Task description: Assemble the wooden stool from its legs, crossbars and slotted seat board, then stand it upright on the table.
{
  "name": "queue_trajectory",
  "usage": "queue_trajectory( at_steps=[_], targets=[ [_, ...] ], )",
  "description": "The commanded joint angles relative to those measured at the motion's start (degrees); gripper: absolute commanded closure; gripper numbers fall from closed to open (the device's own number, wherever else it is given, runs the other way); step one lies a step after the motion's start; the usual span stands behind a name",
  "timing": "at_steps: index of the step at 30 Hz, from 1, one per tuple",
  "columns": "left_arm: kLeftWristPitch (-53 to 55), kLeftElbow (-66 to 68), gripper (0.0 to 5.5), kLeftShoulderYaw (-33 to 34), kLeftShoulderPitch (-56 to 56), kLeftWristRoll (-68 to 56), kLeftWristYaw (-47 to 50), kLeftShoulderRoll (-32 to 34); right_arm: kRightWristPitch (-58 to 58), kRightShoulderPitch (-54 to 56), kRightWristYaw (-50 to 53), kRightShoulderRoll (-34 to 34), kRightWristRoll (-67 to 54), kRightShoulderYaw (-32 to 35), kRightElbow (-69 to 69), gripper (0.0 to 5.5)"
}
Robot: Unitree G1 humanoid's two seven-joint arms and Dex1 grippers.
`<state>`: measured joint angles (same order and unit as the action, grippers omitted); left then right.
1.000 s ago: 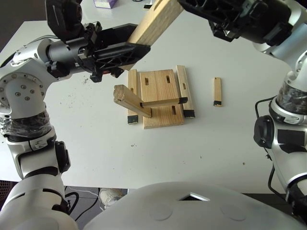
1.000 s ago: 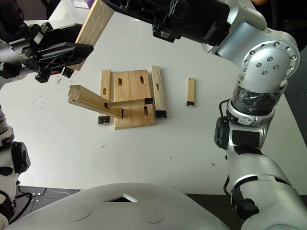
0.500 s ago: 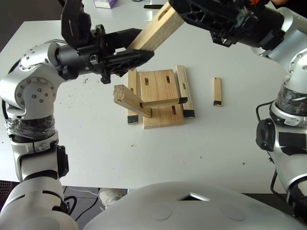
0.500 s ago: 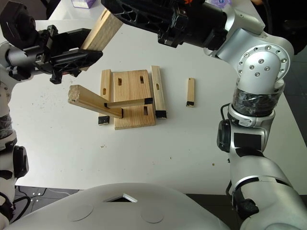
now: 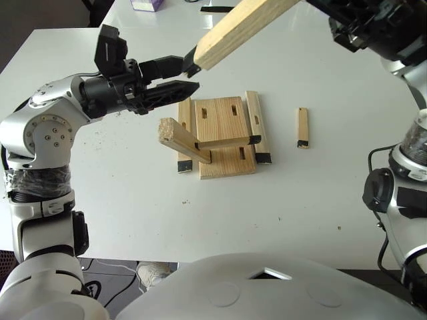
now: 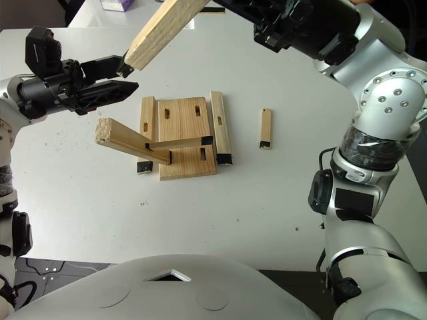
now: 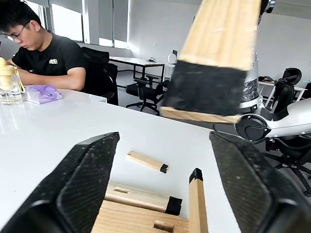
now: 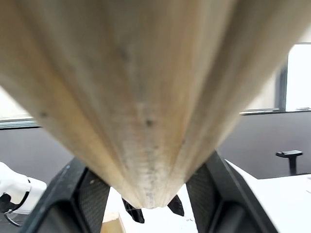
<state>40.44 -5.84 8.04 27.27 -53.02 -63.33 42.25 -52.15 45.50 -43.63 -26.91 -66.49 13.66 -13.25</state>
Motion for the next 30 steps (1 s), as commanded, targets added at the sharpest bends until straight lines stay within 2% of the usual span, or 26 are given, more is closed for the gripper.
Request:
queue_trajectory(
  at_steps=[1, 5, 8, 12, 15, 18, 22, 30],
  targets=[
    [-1.5, 2.1, 1.96, 1.9, 1.4, 3.4, 0.5, 2.1, 3.4, -0.8, -0.3, -2.1, 4.1, -0.7, -1.9, 3.47],
    [-5.2, 8.9, 1.96, 6.4, -0.2, 7.9, 4.2, 2.8, 10.8, -5.7, -5.7, -7.1, 15.0, -3.8, -1.8, 3.47],
    [-8.5, 11.9, 1.96, 8.5, -3.6, 12.5, 10.6, 0.6, 19.1, -10.4, -11.2, -8.6, 23.8, -8.5, 0.1, 3.47],
    [-8.6, 10.7, 1.96, 13.5, -7.2, 13.7, 29.6, -9.8, 29.2, -16.4, -16.8, -9.4, 34.7, -16.1, 4.1, 3.47],
    [-8.7, 7.3, 1.96, 16.3, -9.8, 13.6, 44.7, -19.4, 32.8, -19.7, -19.2, -9.2, 37.8, -18.0, 6.2, 3.47],
    [-11.0, -0.4, 1.96, 14.1, -13.2, 17.6, 56.2, -28.0, 34.8, -22.5, -21.4, -9.1, 38.4, -18.4, 6.8, 3.47],
    [-12.0, -7.4, 1.96, 11.3, -14.8, 18.7, 63.1, -35.1, 35.0, -23.8, -23.9, -9.1, 37.6, -18.5, 7.1, 3.47],
    [-14.9, -7.3, 1.96, 11.3, -15.3, 21.0, 65.5, -37.8, 35.0, -26.1, -28.2, -9.7, 36.8, -18.7, 7.0, 3.47]
  ],
)
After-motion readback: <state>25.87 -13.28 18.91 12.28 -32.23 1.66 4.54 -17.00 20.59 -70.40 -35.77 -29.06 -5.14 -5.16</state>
